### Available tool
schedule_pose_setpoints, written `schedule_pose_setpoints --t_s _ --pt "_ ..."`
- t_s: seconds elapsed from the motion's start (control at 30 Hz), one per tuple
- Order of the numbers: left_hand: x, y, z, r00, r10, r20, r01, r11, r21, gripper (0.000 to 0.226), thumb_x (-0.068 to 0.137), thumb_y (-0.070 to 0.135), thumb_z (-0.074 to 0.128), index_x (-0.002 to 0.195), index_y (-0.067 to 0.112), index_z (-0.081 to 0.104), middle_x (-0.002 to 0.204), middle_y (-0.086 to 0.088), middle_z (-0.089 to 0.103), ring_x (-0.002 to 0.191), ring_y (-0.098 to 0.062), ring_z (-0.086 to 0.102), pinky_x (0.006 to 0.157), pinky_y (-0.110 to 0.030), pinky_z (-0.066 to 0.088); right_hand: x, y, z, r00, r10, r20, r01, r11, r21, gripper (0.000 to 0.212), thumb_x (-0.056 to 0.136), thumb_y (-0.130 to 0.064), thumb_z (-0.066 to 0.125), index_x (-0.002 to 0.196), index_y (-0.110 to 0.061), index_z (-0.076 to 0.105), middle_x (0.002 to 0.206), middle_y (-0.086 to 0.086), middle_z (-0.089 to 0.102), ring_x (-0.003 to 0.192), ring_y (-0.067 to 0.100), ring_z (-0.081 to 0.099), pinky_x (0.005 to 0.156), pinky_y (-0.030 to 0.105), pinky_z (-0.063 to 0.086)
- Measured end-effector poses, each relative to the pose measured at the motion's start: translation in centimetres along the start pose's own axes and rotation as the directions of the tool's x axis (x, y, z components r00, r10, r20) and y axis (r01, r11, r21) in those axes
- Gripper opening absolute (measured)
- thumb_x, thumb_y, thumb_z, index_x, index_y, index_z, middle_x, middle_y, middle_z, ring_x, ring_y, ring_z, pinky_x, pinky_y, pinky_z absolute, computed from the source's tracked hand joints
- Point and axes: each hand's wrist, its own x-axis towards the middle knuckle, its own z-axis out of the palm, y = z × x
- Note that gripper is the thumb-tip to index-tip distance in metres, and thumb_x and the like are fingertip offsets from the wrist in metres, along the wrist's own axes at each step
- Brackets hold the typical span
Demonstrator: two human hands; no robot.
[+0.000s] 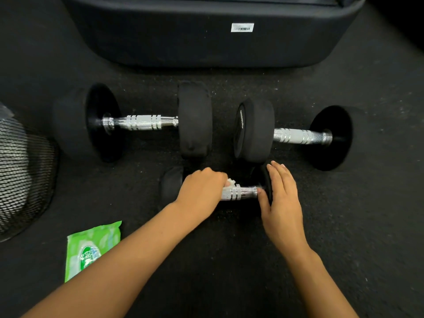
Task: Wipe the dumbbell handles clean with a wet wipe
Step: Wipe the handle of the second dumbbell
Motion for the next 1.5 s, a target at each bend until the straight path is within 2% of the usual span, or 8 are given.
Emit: schedule_pose_setpoints --t_s 0.4,0.53,0.7,0.87,0.97,1.17,1.33,1.5 --pt "-0.6 0.7 -0.3 0.998 -0.054 -0.037 0.056 0.996 0.075 0.021 0.096 0.027 0.044 0.11 0.016 0.055 0.106 -0.004 0.063 0.095 -0.026 0.06 0.064 -0.03 0.034 0.0 -0.1 0.1 1.0 0.009 -0.001 -0.009 1.0 -0.01 0.053 0.089 -0.009 0.057 0.138 -0.007 0.038 0.146 0.005 0.035 0.138 0.014 0.02 0.111 0.028 0.017" --pt "-2.1 0.9 1.4 0.975 0.002 -0.222 0.014 0.997 0.07 0.027 0.055 0.012 0.084 0.078 0.011 0.071 0.07 -0.004 0.069 0.058 -0.02 0.066 0.044 -0.022 0.043 -0.1 0.0 0.1 1.0 0.002 -0.012 -0.002 1.0 -0.001 0.052 0.089 -0.009 0.058 0.138 -0.007 0.039 0.145 0.004 0.035 0.137 0.012 0.02 0.112 0.021 0.014" --pt "-1.3 1.3 2.4 0.986 0.021 -0.166 -0.047 0.987 -0.152 0.033 0.071 0.008 0.074 0.103 0.012 0.068 0.095 -0.005 0.07 0.084 -0.024 0.068 0.065 -0.033 0.053 -0.1 0.0 0.2 1.0 -0.006 -0.013 0.006 1.0 -0.007 0.052 0.089 -0.009 0.058 0.137 -0.007 0.039 0.145 0.005 0.036 0.137 0.012 0.021 0.112 0.023 0.015" --pt "-2.7 0.9 2.9 0.963 -0.022 -0.27 0.004 0.998 -0.065 0.038 0.051 0.001 0.082 0.088 0.004 0.072 0.081 -0.012 0.072 0.072 -0.026 0.07 0.057 -0.031 0.056 -0.1 0.0 0.0 1.0 -0.008 -0.004 0.008 1.0 -0.011 0.053 0.089 -0.009 0.058 0.138 -0.007 0.038 0.145 0.005 0.035 0.138 0.014 0.021 0.111 0.012 0.008" --pt "-2.6 1.7 3.5 0.934 0.066 -0.352 -0.067 0.998 0.009 0.025 0.071 0.006 0.06 0.093 0.002 0.072 0.089 -0.013 0.072 0.082 -0.026 0.07 0.07 -0.034 0.056 -0.3 0.1 0.1 1.0 -0.011 -0.007 0.011 1.0 -0.011 0.053 0.088 -0.008 0.058 0.138 -0.006 0.038 0.145 0.006 0.036 0.138 0.014 0.021 0.111 0.012 0.008" --pt "-1.1 0.8 2.6 0.972 0.007 -0.237 -0.021 0.998 -0.056 0.014 0.065 0.029 0.079 0.073 0.023 0.069 0.061 0.004 0.065 0.051 -0.014 0.063 0.039 -0.02 0.039 0.0 0.0 0.0 1.0 -0.007 0.008 0.007 1.0 -0.017 0.053 0.089 -0.011 0.057 0.139 -0.009 0.037 0.146 0.003 0.034 0.137 0.007 0.017 0.11 0.014 0.009" --pt "-2.3 0.9 4.2 0.961 0.051 -0.272 -0.084 0.99 -0.112 0.046 0.06 0.006 0.083 0.104 0.006 0.07 0.1 -0.01 0.071 0.092 -0.023 0.068 0.082 -0.037 0.055 -0.2 0.1 0.1 1.0 -0.015 -0.012 0.015 1.0 -0.012 0.053 0.089 -0.01 0.058 0.138 -0.008 0.038 0.145 0.005 0.035 0.136 0.008 0.017 0.109 0.008 0.004" --pt "-0.4 1.3 3.3 0.973 0.063 -0.222 -0.118 0.962 -0.244 0.022 0.085 0.016 0.063 0.107 0.015 0.066 0.105 -0.003 0.068 0.096 -0.021 0.064 0.078 -0.036 0.054 -0.1 0.1 0.2 1.0 -0.007 -0.016 0.007 1.0 0.0 0.053 0.089 -0.009 0.058 0.138 -0.007 0.038 0.144 0.005 0.036 0.137 0.011 0.02 0.109 0.009 0.006"
